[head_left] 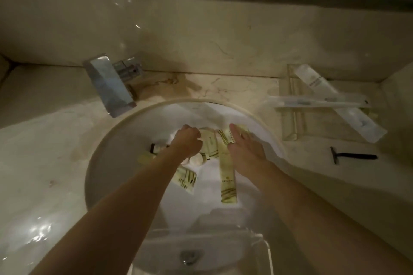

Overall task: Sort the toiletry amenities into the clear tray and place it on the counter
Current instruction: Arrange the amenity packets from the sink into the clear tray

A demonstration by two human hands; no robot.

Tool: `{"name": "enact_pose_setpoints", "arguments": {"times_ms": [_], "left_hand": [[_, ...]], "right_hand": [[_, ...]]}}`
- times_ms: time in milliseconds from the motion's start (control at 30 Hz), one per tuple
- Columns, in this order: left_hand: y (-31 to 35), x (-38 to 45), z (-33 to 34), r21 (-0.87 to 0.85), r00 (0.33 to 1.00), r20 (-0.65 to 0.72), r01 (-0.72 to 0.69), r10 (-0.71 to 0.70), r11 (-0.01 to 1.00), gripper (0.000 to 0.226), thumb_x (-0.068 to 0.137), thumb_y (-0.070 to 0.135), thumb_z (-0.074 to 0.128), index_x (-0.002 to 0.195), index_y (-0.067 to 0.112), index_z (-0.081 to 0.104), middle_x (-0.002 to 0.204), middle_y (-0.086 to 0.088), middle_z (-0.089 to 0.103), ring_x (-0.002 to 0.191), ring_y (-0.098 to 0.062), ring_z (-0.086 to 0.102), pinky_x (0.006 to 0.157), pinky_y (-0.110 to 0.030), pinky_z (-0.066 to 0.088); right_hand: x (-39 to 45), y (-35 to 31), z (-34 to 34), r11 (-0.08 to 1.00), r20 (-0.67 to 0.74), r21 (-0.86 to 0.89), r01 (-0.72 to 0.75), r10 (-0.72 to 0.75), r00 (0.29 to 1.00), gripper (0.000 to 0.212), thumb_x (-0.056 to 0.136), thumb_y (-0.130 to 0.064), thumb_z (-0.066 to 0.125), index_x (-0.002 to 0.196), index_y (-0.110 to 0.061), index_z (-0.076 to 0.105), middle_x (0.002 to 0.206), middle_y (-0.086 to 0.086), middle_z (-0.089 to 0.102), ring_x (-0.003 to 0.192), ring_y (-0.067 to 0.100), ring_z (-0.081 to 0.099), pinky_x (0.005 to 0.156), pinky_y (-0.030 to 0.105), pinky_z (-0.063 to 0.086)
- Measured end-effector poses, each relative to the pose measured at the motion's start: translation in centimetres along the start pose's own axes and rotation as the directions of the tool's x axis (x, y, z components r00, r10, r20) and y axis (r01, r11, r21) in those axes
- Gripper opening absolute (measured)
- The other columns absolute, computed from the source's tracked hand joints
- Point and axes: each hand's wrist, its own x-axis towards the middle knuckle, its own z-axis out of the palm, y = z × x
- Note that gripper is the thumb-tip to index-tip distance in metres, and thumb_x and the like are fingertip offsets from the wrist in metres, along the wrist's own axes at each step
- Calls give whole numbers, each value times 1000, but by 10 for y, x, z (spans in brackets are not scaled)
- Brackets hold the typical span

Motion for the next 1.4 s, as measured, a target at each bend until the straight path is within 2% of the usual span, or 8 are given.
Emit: {"name": "enact_pose_setpoints", "arguments": {"times_ms": [400,600,733,833,967,1100,1233,1400], "left_hand": [[10,36,43,245,993,-112,7,21,969,58,85,25,63,136,13,39,133,-10,50,123,-30,47,97,-43,44],[1,24,23,-93,997,-71,-18,12,995,49,82,7,54,125,30,57,122,-5,49,111,-26,53,98,-40,48],[-5,1,-7,-206,996,-40,-91,84,974,23,80,4,60,74,25,51,97,-10,51,78,-22,51,59,-23,45],[-13,-23,-26,-265,993,-16,-120,120,957,27,82,-3,49,71,20,40,79,-5,50,68,-22,46,51,-23,35],[-17,-60,-45,-326,988,-101,-141,113,935,28,80,-2,57,69,21,45,79,0,52,73,-24,52,52,-23,40],[-18,-102,-58,-445,988,-115,-146,106,883,25,69,17,81,83,26,63,107,-3,58,96,-22,59,80,-29,49],[-9,-141,-67,-598,993,-46,-112,106,794,36,76,32,76,107,16,69,108,-1,65,96,-16,61,85,-31,52],[1,-175,-68,-695,991,-135,-110,22,711,24,83,5,67,99,11,50,89,-11,63,74,-21,59,62,-29,49]], "right_hand": [[20,-2,36,988,-100,-72,-135,127,987,41,95,-16,43,134,-6,39,129,20,48,116,36,52,86,46,51],[10,-6,38,973,-86,-44,-227,223,971,34,91,-12,47,125,-9,45,129,17,45,119,33,45,92,43,44],[-4,-7,33,984,-213,-76,-159,140,967,29,88,-17,50,116,-18,51,116,7,59,111,30,48,95,42,35],[-13,-9,30,978,-214,121,-167,191,958,28,87,-12,51,114,-18,52,103,6,68,101,29,58,88,40,40],[-22,-12,11,543,42,791,-280,409,912,36,84,-14,62,118,-15,50,103,7,64,91,28,62,72,32,47],[-42,-25,-19,-19,191,980,-197,351,917,16,82,-8,63,97,-14,65,98,8,68,82,18,61,64,27,46],[-66,-37,-42,-225,234,960,-168,315,920,11,83,-5,60,79,-15,63,87,8,66,81,23,62,74,33,52],[-98,-46,-63,-362,237,921,-143,229,944,28,84,-5,60,111,-8,63,109,17,69,100,36,67,92,53,52]]}}
